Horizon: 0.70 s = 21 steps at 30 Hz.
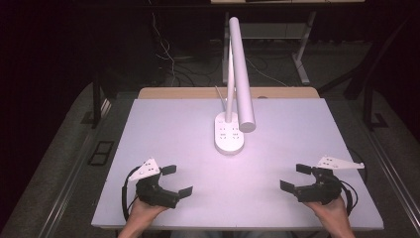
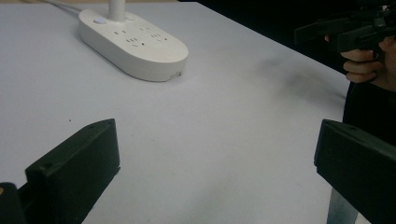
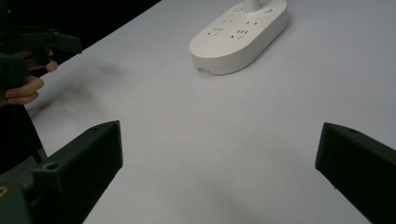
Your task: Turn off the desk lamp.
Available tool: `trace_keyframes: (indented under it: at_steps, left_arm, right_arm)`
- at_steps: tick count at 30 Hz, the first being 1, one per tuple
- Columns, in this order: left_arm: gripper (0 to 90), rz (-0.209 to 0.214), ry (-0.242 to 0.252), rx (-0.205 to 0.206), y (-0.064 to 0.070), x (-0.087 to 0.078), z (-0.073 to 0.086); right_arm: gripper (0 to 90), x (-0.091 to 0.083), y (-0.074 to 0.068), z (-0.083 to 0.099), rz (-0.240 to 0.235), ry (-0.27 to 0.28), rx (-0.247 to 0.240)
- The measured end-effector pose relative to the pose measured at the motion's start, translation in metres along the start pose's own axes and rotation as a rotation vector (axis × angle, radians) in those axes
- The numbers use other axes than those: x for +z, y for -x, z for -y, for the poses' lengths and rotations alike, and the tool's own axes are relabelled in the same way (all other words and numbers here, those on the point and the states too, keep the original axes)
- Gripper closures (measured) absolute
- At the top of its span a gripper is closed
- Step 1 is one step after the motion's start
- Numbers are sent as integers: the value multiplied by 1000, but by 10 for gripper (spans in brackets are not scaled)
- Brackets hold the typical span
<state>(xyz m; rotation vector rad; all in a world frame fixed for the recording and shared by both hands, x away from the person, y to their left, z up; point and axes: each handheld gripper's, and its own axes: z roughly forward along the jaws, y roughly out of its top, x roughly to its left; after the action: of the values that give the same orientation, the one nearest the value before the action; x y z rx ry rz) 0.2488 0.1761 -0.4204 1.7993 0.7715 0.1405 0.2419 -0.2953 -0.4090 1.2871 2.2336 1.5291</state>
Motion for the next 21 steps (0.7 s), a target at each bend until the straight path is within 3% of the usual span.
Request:
trace_keyframes:
  at_steps: [21]
  left_arm:
    - [0, 3, 3, -3, 1, 0, 1]
  right_arm:
    - [8, -1, 2, 0, -7, -17, 16]
